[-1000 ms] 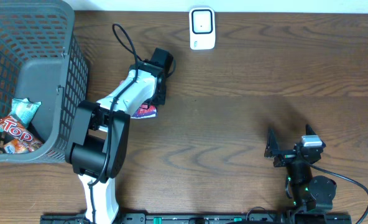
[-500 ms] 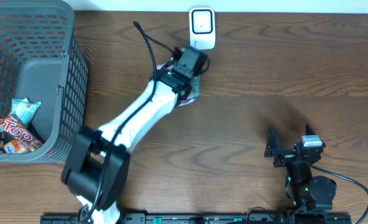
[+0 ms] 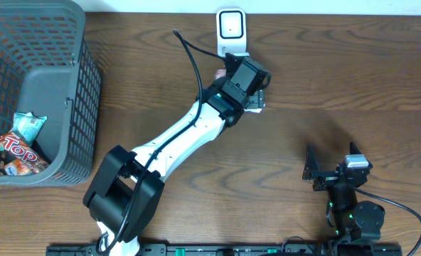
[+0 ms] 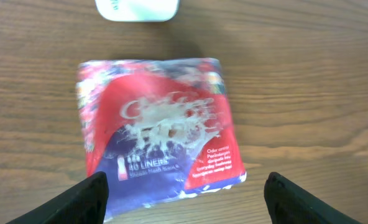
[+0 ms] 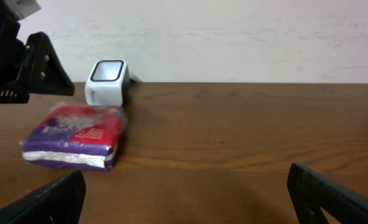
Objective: Scan the item barcode
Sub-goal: 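Regrasp Carefree pack, move it under scanner, set it down, then reach left gripper into basket and grasp red chocolate wrapper, then carry red wrapper to scanner, then drop it beside Carefree pack, then reach left gripper into basket and grasp mint-green packet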
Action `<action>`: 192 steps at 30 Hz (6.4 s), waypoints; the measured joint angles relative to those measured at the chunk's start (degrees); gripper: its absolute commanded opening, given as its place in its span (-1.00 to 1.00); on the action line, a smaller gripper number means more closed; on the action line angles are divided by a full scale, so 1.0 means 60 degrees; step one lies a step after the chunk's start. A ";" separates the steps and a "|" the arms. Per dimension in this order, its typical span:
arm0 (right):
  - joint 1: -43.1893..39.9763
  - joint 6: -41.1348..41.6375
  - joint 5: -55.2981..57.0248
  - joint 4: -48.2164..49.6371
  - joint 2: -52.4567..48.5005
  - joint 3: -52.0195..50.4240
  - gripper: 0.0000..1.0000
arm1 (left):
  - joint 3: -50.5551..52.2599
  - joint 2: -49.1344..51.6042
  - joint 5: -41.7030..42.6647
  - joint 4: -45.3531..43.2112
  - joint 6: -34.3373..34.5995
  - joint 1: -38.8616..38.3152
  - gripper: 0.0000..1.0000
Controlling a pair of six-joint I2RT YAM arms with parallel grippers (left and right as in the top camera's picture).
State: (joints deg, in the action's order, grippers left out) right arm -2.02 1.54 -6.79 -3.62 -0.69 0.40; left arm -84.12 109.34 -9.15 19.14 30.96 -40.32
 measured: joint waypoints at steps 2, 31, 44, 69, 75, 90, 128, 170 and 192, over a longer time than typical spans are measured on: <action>0.0000 0.0000 -0.0004 0.0000 0.0000 0.0000 0.98 | 0.0000 -0.0073 0.0004 -0.0047 -0.0138 -0.0044 0.64; -0.0004 0.0000 0.0000 0.0000 0.0000 0.0000 0.99 | 0.0015 -0.4583 -0.2779 0.2302 -0.1279 1.0010 0.72; 0.0000 0.0000 0.0000 0.0000 0.0000 0.0000 0.99 | 0.0051 -0.2044 -0.2459 0.4860 -0.1275 1.2335 0.72; 0.0000 0.0000 -0.0004 0.0000 0.0000 0.0000 0.98 | 0.0630 0.0248 0.0262 0.5286 -0.1982 1.2863 -0.03; 0.0000 0.0000 -0.0004 0.0000 0.0000 0.0000 0.98 | 0.0656 0.0244 0.0324 0.5351 -0.2561 1.2859 -0.85; 0.0000 0.0000 -0.0004 -0.0004 0.0000 0.0000 0.98 | 0.0076 -0.3610 0.5166 0.2000 -0.1366 1.2805 -0.85; 0.0000 0.0000 0.0000 0.0000 0.0000 0.0000 0.99 | -0.0062 -0.0433 0.3453 -0.0790 0.0583 0.0900 -0.85; 0.0000 0.0000 0.0000 -0.0004 0.0000 0.0000 0.99 | -0.0073 -0.5224 0.3173 0.0565 -0.0750 0.7439 0.30; -0.0004 0.0000 0.0000 0.0000 0.0000 0.0000 0.98 | 0.0033 -0.2390 -0.0892 0.3920 -0.2962 1.1861 0.30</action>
State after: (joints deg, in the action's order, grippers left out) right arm -2.04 1.54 -6.79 -3.62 -0.69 0.40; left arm -83.92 95.00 -14.50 42.65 13.19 30.85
